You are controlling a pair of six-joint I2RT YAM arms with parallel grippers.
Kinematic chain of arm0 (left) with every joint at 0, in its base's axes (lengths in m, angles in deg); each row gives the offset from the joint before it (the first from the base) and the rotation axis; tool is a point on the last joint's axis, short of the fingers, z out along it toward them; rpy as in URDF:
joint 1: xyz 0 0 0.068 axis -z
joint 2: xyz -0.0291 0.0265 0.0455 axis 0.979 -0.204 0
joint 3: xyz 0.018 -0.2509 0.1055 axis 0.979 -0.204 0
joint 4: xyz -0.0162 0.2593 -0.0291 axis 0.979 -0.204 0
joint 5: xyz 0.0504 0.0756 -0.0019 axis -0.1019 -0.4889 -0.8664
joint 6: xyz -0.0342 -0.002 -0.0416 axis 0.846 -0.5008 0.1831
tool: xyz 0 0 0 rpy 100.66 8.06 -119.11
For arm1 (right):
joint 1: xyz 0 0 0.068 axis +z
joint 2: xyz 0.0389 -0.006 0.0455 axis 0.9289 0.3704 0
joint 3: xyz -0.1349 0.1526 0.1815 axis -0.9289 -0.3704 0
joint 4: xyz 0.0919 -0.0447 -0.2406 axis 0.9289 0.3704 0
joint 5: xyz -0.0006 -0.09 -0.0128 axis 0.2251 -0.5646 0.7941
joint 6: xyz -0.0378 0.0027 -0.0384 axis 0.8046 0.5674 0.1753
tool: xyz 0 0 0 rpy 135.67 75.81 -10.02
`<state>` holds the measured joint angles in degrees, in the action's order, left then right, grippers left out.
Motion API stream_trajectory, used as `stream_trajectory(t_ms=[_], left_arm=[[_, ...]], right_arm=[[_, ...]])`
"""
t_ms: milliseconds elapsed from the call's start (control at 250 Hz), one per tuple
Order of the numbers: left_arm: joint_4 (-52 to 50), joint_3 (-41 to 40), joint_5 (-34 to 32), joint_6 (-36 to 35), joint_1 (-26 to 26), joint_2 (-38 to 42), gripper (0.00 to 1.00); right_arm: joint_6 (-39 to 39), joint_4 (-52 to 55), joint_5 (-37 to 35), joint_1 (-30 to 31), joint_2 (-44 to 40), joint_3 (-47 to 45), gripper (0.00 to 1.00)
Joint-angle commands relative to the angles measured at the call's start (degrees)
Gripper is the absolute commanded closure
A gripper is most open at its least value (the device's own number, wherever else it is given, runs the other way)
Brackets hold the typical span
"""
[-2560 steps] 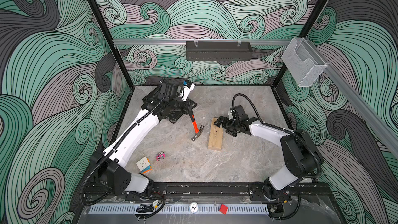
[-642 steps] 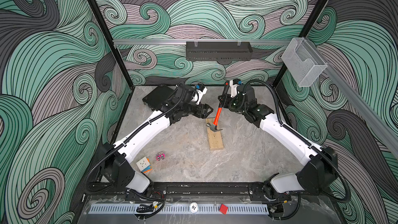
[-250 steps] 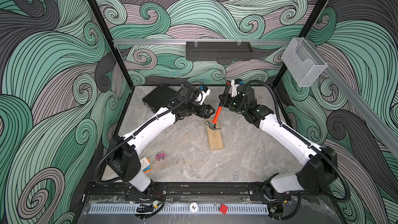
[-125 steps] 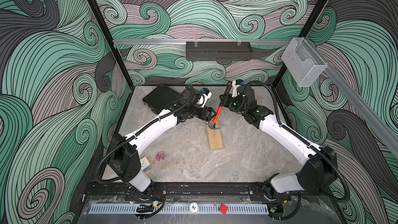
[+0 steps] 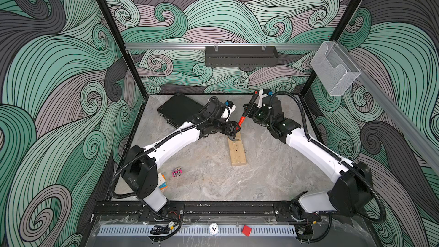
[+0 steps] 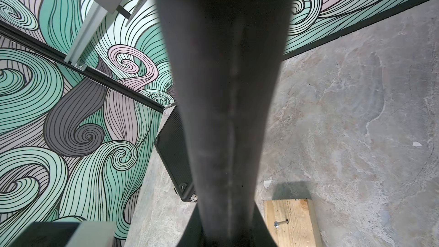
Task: Use a claw hammer to pull out a nail
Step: Adjust the hammer.
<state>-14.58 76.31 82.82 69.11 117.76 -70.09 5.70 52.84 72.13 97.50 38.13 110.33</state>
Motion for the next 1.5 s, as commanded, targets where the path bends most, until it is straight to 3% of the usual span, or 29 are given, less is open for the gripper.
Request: stream_trajectory(t_ms=[0, 124, 316, 739, 1347, 1498], left_arm=[[-0.1, 3.9, -0.9, -0.9, 0.4, -2.4, 0.32], [-0.7, 6.2, -0.6, -1.4, 0.4, -4.5, 0.36], [-0.4, 8.0, 1.4, -1.7, 0.5, -6.5, 0.51], [-0.6, 6.7, 1.6, -3.2, 0.9, -5.0, 1.00], [-2.9, 4.7, 0.7, -7.4, 2.3, -1.8, 1.00], [-3.4, 4.9, 0.4, -7.9, 2.6, -1.8, 1.00]], right_arm=[[-2.1, -4.8, 1.5, -0.2, -1.9, 2.2, 1.00], [-1.9, -4.5, 1.8, -0.2, -2.1, 2.4, 1.00], [-3.1, -5.3, 2.7, -0.2, -1.6, 2.6, 1.00], [-4.8, -6.2, 3.3, -0.4, -1.0, 2.6, 1.00], [-5.3, -5.4, 3.3, -0.4, -0.9, 1.4, 1.00], [-5.2, -5.2, 3.3, -0.4, -0.4, 1.4, 0.94]])
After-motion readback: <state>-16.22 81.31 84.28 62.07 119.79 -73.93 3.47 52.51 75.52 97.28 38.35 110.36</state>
